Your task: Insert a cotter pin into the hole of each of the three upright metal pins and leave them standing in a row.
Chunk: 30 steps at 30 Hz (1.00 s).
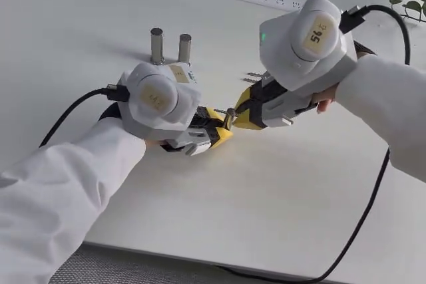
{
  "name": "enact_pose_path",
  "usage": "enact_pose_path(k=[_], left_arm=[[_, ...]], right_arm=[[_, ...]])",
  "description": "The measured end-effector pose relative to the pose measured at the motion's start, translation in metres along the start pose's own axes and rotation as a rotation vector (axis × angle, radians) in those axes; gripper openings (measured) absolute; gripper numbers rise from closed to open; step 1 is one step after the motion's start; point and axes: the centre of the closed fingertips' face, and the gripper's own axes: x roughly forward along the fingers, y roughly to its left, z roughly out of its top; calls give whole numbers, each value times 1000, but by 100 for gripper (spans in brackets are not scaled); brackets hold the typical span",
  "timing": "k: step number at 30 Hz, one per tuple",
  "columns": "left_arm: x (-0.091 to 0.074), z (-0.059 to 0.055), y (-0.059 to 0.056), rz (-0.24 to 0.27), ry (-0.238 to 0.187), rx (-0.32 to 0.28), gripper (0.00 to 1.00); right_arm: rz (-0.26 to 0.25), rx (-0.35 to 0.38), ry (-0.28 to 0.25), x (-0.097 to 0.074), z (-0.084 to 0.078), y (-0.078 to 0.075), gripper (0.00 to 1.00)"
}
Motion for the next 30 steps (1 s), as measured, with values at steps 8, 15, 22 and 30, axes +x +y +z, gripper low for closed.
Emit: enact_pose_path(k=[8, 15, 22, 30], left_arm=[[-4, -4, 0, -3, 28, -22, 9], [-23, -1, -4, -32, 15, -28, 38], [-45, 2, -17, -104, -3, -63, 69], [-63, -2, -32, -170, -4, -103, 100]], right_arm=[[-17, 108, -79, -8, 3, 1, 12], [-42, 211, -160, -18, 4, 6, 14], [-59, 281, -214, -19, 6, 13, 16], [-79, 318, -239, -14, 11, 13, 18]])
